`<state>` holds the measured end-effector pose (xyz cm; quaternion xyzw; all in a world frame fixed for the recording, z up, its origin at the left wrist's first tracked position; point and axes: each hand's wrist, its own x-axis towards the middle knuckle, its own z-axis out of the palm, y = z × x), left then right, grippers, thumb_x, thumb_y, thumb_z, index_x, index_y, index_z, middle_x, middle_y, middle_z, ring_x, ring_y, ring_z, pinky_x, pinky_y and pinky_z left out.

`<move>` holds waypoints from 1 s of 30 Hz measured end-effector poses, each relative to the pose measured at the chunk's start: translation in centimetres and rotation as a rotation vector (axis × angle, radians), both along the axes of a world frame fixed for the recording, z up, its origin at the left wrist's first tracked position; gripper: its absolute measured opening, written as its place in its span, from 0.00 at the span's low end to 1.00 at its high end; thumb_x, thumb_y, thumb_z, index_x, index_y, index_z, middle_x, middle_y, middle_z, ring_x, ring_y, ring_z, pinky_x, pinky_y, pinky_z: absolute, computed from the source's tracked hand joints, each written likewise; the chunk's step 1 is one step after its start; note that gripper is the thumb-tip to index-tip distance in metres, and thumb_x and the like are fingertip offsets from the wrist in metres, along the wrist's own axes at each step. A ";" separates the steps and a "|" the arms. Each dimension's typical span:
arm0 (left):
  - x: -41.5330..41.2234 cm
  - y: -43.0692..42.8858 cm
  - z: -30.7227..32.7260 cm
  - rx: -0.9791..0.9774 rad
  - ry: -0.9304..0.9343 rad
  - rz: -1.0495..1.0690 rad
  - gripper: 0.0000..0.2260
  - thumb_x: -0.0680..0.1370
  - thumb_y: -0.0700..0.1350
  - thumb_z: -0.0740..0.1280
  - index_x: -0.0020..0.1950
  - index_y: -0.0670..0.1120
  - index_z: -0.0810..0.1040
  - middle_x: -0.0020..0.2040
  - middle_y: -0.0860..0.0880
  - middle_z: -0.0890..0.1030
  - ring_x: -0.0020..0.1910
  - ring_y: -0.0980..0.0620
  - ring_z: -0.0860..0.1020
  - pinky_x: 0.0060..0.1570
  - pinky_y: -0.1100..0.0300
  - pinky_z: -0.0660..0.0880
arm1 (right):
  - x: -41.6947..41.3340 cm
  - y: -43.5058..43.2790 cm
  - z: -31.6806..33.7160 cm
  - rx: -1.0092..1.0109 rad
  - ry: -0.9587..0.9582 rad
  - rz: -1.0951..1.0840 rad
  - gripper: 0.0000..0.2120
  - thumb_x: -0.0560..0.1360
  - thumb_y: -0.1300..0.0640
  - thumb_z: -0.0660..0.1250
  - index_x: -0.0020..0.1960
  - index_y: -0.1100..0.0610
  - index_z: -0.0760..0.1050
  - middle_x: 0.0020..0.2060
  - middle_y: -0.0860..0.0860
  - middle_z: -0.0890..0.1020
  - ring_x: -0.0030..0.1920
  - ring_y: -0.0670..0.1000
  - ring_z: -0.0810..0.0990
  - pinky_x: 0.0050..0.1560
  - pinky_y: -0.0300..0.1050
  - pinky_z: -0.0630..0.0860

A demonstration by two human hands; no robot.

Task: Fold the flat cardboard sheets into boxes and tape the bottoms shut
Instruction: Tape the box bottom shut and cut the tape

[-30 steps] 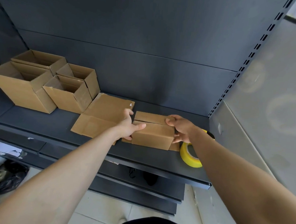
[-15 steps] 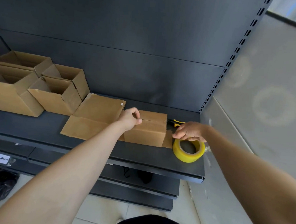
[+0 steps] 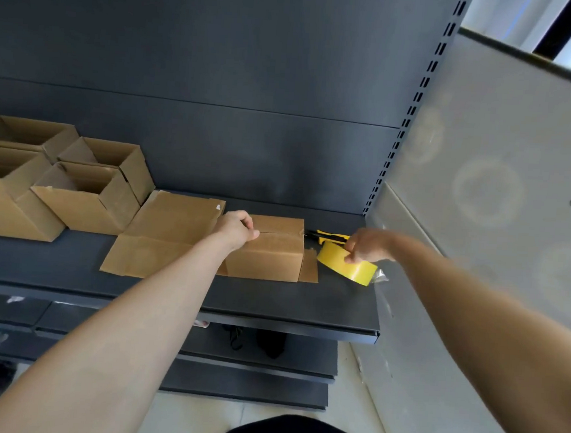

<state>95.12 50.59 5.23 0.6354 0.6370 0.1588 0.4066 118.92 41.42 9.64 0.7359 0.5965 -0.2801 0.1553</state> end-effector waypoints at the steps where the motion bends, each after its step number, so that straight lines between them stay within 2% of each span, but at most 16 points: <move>1: 0.0 -0.1 0.0 -0.004 0.004 0.000 0.11 0.76 0.40 0.69 0.36 0.48 0.71 0.51 0.48 0.76 0.50 0.47 0.74 0.48 0.56 0.68 | 0.4 0.4 1.1 0.011 0.112 -0.076 0.19 0.80 0.51 0.61 0.62 0.63 0.74 0.58 0.59 0.78 0.57 0.57 0.76 0.55 0.44 0.72; 2: 0.1 -0.1 0.1 -0.006 0.003 0.000 0.11 0.76 0.39 0.69 0.36 0.48 0.71 0.50 0.48 0.76 0.51 0.47 0.74 0.49 0.56 0.69 | 0.8 0.7 1.9 0.017 0.279 -0.179 0.18 0.79 0.53 0.63 0.63 0.64 0.73 0.57 0.59 0.79 0.57 0.57 0.77 0.60 0.47 0.73; 4: 0.1 -0.2 0.1 -0.002 -0.007 0.005 0.11 0.76 0.39 0.69 0.35 0.48 0.72 0.49 0.49 0.76 0.51 0.47 0.74 0.49 0.57 0.69 | 0.5 1.4 3.6 0.047 0.632 -0.377 0.18 0.79 0.56 0.64 0.65 0.64 0.71 0.54 0.57 0.79 0.56 0.56 0.77 0.63 0.49 0.72; 6: 0.1 -0.3 0.1 0.001 -0.020 0.006 0.11 0.75 0.39 0.69 0.35 0.48 0.72 0.48 0.49 0.76 0.50 0.48 0.74 0.49 0.57 0.69 | -0.4 2.2 4.7 0.063 0.837 -0.434 0.17 0.79 0.56 0.63 0.65 0.64 0.70 0.51 0.56 0.81 0.52 0.55 0.79 0.62 0.52 0.74; 9: 0.0 -0.5 0.3 0.007 -0.048 0.021 0.12 0.75 0.39 0.70 0.34 0.48 0.71 0.46 0.50 0.76 0.48 0.48 0.75 0.48 0.57 0.70 | -2.8 3.2 5.8 0.094 1.010 -0.477 0.14 0.79 0.56 0.63 0.61 0.62 0.70 0.47 0.54 0.81 0.48 0.54 0.81 0.56 0.53 0.76; 13: -0.2 -0.8 0.5 0.019 -0.060 0.012 0.12 0.75 0.39 0.69 0.34 0.48 0.71 0.49 0.47 0.77 0.51 0.47 0.75 0.55 0.56 0.71 | -5.6 4.3 5.7 0.160 1.218 -0.636 0.14 0.80 0.59 0.60 0.64 0.63 0.66 0.47 0.56 0.77 0.48 0.54 0.79 0.48 0.52 0.77; 18: -0.9 -1.1 1.1 -0.003 -0.113 0.015 0.06 0.77 0.35 0.66 0.41 0.44 0.75 0.50 0.49 0.74 0.50 0.52 0.70 0.50 0.63 0.66 | -6.8 4.8 4.0 0.271 1.576 -0.835 0.14 0.81 0.63 0.55 0.66 0.66 0.64 0.52 0.59 0.76 0.50 0.56 0.78 0.44 0.52 0.76; 21: -0.9 -1.4 1.3 0.002 -0.147 0.015 0.03 0.76 0.34 0.66 0.45 0.41 0.75 0.51 0.49 0.74 0.50 0.51 0.71 0.50 0.63 0.66 | -7.4 4.3 2.6 0.311 1.676 -0.852 0.16 0.82 0.63 0.53 0.68 0.66 0.65 0.55 0.60 0.76 0.51 0.56 0.78 0.48 0.51 0.76; 26: -1.2 -1.4 1.3 -0.008 -0.152 0.005 0.03 0.76 0.36 0.67 0.46 0.43 0.77 0.50 0.49 0.75 0.49 0.51 0.71 0.49 0.63 0.67 | -6.9 3.1 -0.1 0.260 1.740 -0.861 0.14 0.80 0.63 0.54 0.63 0.59 0.69 0.55 0.57 0.78 0.55 0.57 0.77 0.54 0.51 0.75; 28: -1.3 -1.3 1.2 -0.009 -0.135 0.011 0.03 0.76 0.37 0.67 0.46 0.45 0.78 0.50 0.49 0.76 0.50 0.51 0.72 0.49 0.62 0.67 | -6.6 3.1 -0.3 0.241 1.724 -0.919 0.15 0.79 0.57 0.56 0.64 0.58 0.69 0.52 0.57 0.78 0.53 0.58 0.78 0.52 0.53 0.76; 30: -1.3 -1.3 1.0 -0.006 -0.125 0.015 0.03 0.76 0.37 0.67 0.46 0.45 0.79 0.53 0.48 0.78 0.50 0.51 0.73 0.50 0.62 0.68 | -6.3 3.3 -0.3 0.239 1.672 -0.864 0.17 0.80 0.48 0.58 0.63 0.55 0.71 0.46 0.56 0.80 0.45 0.56 0.81 0.48 0.53 0.78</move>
